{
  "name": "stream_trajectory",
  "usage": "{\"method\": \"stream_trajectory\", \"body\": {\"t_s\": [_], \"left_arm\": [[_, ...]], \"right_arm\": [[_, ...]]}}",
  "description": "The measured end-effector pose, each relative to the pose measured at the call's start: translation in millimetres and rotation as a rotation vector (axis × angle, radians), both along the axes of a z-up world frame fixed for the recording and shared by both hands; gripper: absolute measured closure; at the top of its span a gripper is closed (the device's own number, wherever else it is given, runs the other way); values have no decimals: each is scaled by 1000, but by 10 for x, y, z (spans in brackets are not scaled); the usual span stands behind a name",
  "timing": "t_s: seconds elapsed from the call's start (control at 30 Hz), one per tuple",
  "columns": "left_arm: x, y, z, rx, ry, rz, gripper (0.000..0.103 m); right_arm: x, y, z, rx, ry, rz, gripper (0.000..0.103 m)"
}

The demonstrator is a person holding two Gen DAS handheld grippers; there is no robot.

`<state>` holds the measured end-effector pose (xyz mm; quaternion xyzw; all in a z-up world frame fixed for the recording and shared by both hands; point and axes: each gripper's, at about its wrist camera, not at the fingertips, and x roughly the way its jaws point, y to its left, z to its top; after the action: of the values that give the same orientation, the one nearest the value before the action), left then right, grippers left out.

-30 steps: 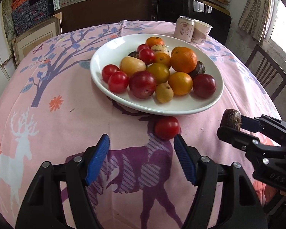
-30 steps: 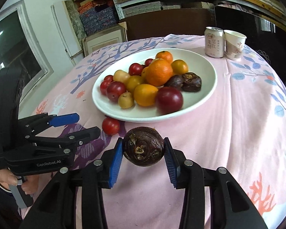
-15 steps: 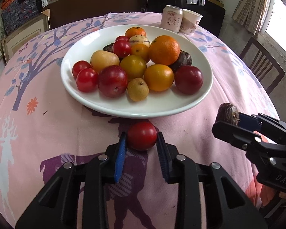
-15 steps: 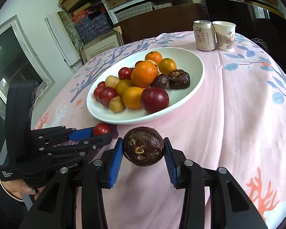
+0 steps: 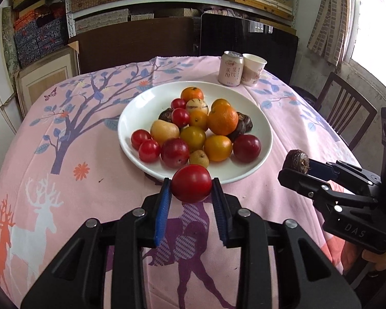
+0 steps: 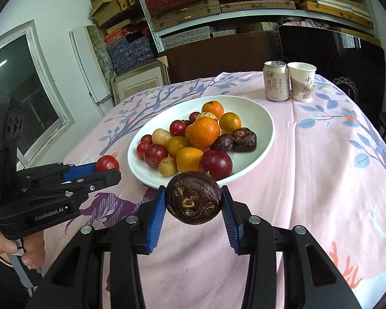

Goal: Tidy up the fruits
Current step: 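Carry the dark fruit and red tomato onto the white plate and release both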

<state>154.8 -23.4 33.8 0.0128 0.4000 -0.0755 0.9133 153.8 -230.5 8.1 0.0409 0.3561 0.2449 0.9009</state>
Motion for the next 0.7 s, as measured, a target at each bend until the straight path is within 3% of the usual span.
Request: {"method": "stream_trajectory", "body": {"t_s": [0.27, 0.7], "left_arm": [[112, -15, 92, -9, -22, 8, 72], [288, 29, 105, -32, -27, 52, 72]], "right_arm": [[71, 137, 190, -66, -45, 25, 60], [122, 269, 355, -78, -88, 44, 60]]}}
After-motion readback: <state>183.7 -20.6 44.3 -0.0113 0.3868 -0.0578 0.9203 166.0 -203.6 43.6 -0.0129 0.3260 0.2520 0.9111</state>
